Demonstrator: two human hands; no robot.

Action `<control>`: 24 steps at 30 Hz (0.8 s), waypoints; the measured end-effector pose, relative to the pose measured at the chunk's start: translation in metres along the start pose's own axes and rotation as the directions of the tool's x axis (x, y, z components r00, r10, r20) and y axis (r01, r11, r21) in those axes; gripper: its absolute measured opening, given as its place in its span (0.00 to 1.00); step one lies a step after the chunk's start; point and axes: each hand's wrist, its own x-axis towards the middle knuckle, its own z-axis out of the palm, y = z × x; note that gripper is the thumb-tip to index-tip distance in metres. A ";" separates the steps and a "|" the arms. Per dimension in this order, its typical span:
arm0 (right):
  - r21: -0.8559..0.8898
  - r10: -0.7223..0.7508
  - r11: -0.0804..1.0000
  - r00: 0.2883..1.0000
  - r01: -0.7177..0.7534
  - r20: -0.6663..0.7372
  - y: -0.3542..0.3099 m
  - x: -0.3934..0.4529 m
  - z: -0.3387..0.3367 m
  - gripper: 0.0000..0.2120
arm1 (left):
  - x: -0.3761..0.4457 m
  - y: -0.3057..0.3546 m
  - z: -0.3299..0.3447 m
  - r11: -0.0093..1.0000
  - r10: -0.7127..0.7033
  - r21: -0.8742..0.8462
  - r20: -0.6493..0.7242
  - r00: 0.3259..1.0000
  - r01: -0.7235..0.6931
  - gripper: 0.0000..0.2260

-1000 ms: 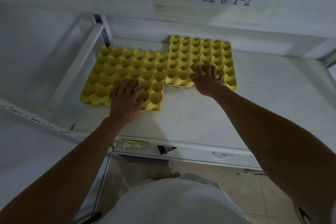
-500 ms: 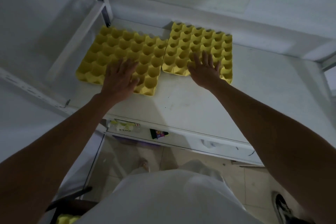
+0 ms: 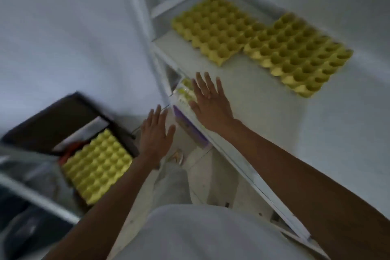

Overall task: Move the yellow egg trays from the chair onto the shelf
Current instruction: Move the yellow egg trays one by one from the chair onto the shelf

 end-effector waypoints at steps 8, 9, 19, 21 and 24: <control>-0.023 -0.317 0.937 0.877 0.349 0.362 -0.122 -0.084 0.041 0.33 | -0.208 -0.084 0.004 0.903 -0.429 0.094 0.119 0.895 0.420 0.30; -0.025 -0.335 0.928 0.859 0.373 0.388 -0.133 -0.090 0.046 0.33 | -0.225 -0.095 0.001 0.887 -0.460 0.094 0.117 0.880 0.452 0.30; 0.031 -0.381 0.898 0.739 0.439 0.556 -0.268 -0.101 0.067 0.23 | -0.339 -0.207 -0.012 0.792 -0.607 0.129 0.260 0.751 0.596 0.31; 0.062 -0.362 0.912 0.723 0.406 0.588 -0.293 -0.097 0.075 0.21 | -0.343 -0.230 -0.009 0.781 -0.619 0.106 0.254 0.743 0.615 0.31; 0.123 -0.305 0.948 0.721 0.295 0.622 -0.318 -0.093 0.080 0.22 | -0.339 -0.251 -0.004 0.779 -0.613 0.093 0.317 0.724 0.620 0.31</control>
